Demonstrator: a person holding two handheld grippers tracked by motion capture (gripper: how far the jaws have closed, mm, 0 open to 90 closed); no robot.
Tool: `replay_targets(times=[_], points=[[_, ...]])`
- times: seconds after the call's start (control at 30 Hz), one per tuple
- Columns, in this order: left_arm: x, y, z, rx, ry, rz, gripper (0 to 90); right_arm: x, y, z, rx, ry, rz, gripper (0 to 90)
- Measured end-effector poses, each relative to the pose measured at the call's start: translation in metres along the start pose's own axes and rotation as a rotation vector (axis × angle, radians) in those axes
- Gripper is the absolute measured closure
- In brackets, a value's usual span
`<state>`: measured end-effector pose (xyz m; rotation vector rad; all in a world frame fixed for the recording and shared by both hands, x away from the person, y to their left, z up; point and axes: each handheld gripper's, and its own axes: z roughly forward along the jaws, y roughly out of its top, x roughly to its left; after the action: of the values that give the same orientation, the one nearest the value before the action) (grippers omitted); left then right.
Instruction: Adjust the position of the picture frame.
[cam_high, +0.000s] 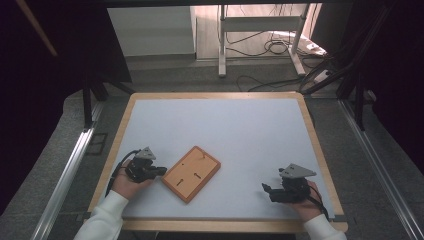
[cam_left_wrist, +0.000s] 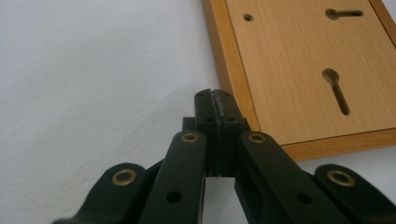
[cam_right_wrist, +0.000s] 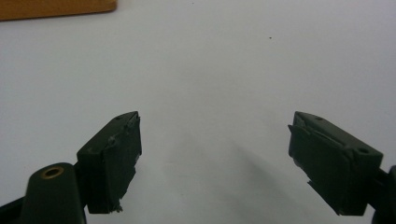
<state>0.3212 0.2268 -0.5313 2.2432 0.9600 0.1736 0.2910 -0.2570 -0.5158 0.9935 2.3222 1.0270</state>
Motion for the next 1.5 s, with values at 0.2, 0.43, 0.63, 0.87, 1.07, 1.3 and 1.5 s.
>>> replay_targets(times=[0.2,0.43,0.63,0.87,1.07,1.3,1.5], points=[[0.0,0.0,0.001,0.011,-0.004,0.001,90.0,0.0,0.0,0.0,-0.001,-0.001,0.001,17.3],[-0.002,-0.001,0.0,0.011,0.006,0.002,90.0,0.0,0.0,0.0,0.0,-0.001,0.003,17.3],[-0.007,-0.004,-0.001,0.006,-0.008,0.007,90.0,-0.001,0.0,0.0,0.001,-0.002,0.003,17.3],[-0.016,-0.009,-0.004,-0.003,-0.031,0.014,90.0,0.0,0.0,0.0,0.003,-0.004,0.001,17.3],[-0.025,-0.008,-0.001,0.003,-0.055,0.035,90.0,0.0,0.0,0.001,0.005,-0.003,-0.001,17.3],[-0.037,-0.004,0.003,0.006,-0.079,0.06,90.0,0.0,0.0,0.0,0.003,-0.004,-0.003,17.3],[-0.043,0.0,0.003,-0.004,-0.097,0.07,90.0,0.0,0.0,0.0,0.005,-0.002,-0.003,17.3]])
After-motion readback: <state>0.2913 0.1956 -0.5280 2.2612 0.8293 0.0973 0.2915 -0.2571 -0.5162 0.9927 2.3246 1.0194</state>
